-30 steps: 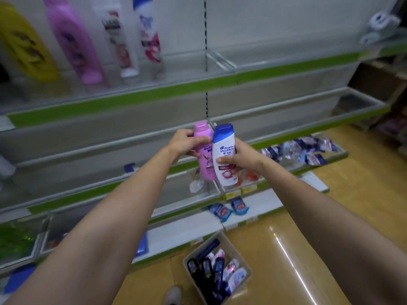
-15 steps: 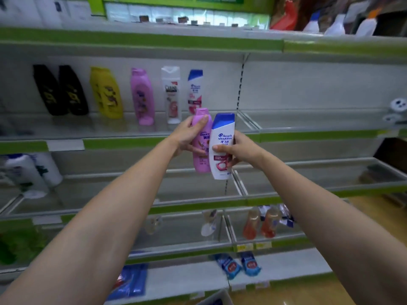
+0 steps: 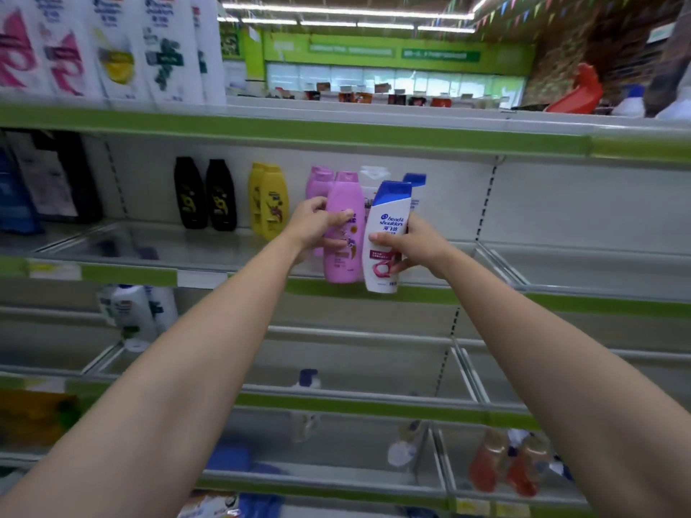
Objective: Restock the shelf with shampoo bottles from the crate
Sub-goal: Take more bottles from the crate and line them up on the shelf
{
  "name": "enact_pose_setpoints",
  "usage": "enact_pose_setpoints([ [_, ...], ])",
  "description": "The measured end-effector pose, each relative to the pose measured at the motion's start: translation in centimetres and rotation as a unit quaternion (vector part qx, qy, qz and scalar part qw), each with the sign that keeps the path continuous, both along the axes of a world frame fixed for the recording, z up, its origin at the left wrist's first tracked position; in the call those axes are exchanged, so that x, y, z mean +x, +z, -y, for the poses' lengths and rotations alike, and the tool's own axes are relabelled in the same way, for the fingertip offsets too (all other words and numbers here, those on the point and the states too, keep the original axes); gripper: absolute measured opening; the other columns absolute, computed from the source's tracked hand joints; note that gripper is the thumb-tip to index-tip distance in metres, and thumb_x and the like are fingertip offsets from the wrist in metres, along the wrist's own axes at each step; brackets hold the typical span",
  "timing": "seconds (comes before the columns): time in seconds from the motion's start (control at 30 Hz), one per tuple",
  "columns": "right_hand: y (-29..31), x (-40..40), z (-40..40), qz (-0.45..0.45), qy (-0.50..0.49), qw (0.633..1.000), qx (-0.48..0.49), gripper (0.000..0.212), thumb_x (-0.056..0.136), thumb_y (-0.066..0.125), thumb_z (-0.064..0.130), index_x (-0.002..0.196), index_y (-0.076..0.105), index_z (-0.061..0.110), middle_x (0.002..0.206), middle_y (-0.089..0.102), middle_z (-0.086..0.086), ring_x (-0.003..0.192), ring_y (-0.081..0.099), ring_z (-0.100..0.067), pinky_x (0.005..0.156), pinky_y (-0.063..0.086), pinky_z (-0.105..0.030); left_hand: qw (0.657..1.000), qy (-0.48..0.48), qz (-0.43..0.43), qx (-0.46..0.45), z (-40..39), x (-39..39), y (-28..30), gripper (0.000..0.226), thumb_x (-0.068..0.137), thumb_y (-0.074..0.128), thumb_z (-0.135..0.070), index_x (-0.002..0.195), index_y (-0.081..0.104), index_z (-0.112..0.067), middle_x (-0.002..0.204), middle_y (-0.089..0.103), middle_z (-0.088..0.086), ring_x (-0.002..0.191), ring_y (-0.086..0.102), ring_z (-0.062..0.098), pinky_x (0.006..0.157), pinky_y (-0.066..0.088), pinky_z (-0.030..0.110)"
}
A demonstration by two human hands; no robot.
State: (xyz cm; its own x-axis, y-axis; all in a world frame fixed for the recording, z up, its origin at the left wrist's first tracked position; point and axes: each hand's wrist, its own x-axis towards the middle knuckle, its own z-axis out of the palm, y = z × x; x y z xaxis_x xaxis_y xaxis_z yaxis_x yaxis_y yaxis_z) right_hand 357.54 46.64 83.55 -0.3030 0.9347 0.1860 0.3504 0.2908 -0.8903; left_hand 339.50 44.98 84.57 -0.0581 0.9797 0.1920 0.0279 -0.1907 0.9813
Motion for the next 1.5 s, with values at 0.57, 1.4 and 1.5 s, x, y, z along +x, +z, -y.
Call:
enact_pose_setpoints([
  [0.57, -1.1, -4.9, -7.4, 0.008, -0.043, 0.999, -0.004, 0.052, 0.081, 0.074, 0.022, 0.12, 0.044, 0.007, 0.106, 0.065, -0.01, 0.084, 0.068, -0.021, 0.054, 0.06, -0.034, 0.998, 0.025, -0.065, -0.008, -6.9, -5.1, -1.6, 0.041, 0.089, 0.061, -0.008, 0.128, 0.05, -0.002, 0.12, 0.062, 0.015, 0.095, 0.06, 0.021, 0.068, 0.05, 0.025],
  [1.4, -0.9, -1.1, -5.5, -0.015, -0.056, 0.998, -0.011, 0.045, 0.081, 0.073, 0.017, 0.118, 0.05, 0.007, 0.109, 0.066, -0.014, 0.089, 0.068, -0.031, 0.062, 0.06, -0.037, 0.989, 0.109, -0.102, -0.005, -3.2, -0.9, -2.0, 0.029, 0.083, 0.068, -0.005, 0.103, 0.048, -0.01, 0.104, 0.054, 0.009, 0.093, 0.054, 0.021, 0.079, 0.049, 0.032],
  [1.5, -0.7, 0.1, -5.1, -0.019, -0.059, 0.998, -0.016, 0.043, 0.082, 0.071, 0.015, 0.119, 0.051, 0.005, 0.108, 0.066, -0.012, 0.081, 0.066, -0.023, 0.051, 0.056, -0.027, 0.987, 0.087, -0.134, -0.004, -2.8, 1.2, -1.8, 0.029, 0.082, 0.068, -0.006, 0.107, 0.052, -0.008, 0.1, 0.056, 0.008, 0.09, 0.054, 0.02, 0.068, 0.046, 0.024],
])
